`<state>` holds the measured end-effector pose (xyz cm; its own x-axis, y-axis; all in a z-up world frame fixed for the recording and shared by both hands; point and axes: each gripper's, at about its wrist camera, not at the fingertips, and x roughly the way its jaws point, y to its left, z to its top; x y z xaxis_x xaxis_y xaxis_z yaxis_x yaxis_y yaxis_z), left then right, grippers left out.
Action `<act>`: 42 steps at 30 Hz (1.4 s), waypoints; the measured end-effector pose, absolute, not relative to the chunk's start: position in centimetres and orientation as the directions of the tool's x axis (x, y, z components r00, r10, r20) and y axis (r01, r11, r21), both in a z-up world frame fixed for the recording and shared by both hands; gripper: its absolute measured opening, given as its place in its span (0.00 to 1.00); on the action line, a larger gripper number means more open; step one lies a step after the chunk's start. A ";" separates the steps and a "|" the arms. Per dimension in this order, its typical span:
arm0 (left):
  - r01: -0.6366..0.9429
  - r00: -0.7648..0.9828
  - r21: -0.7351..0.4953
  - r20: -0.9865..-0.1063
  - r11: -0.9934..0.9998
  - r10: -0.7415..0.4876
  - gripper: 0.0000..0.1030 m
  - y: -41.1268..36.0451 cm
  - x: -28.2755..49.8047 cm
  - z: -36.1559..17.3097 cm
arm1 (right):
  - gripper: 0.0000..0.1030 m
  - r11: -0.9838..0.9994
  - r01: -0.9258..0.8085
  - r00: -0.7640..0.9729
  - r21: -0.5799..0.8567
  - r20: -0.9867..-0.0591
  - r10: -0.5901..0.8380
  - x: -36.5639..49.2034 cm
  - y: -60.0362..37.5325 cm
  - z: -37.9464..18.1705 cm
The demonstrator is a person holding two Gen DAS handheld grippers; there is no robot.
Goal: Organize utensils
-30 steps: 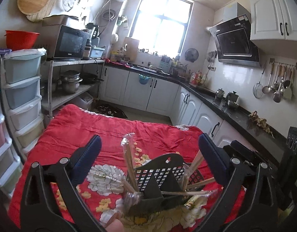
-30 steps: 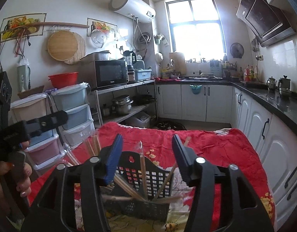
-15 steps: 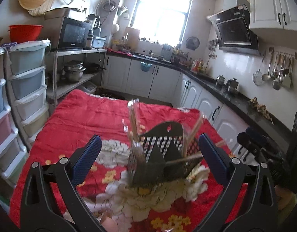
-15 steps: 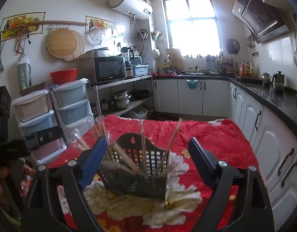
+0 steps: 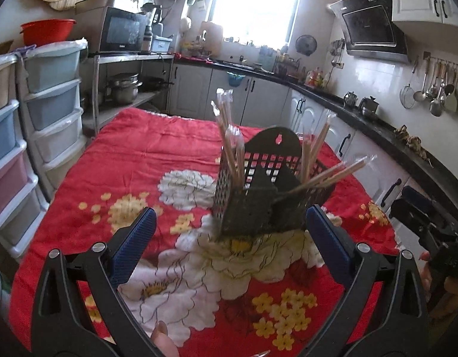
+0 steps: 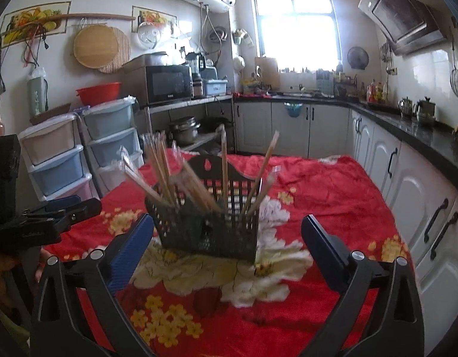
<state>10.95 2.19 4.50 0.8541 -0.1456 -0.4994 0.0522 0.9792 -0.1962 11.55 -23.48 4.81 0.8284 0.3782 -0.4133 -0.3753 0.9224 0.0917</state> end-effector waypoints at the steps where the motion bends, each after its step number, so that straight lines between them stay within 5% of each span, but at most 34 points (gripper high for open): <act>1: 0.052 0.854 -0.197 -0.499 0.979 -0.146 0.90 2.1 10.8 4.2 | 0.94 0.924 -0.370 0.827 0.092 -0.421 0.373 11.4 -23.5 4.4; 15: 0.028 0.856 -0.169 -0.505 0.985 -0.111 0.90 1.3 8.8 0.3 | 0.94 0.936 -0.329 0.798 0.123 -0.494 0.345 10.0 -23.6 -1.0; 33: 0.080 0.933 -0.141 -0.337 0.987 -0.124 0.90 -0.3 6.5 -0.7 | 0.94 0.966 -0.252 0.951 0.052 -0.168 0.258 5.7 -23.7 -0.3; 42: 0.057 0.952 -0.085 -0.296 0.995 -0.080 0.90 -1.2 5.9 -1.0 | 0.94 0.972 -0.237 0.963 0.012 -0.131 0.236 5.1 -22.9 -1.0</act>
<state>5.86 -1.20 -0.97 0.9519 -0.0803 -0.2955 0.0574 0.9947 -0.0855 5.13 -22.86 -1.03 0.9628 0.2360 -0.1314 -0.2365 0.9716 0.0119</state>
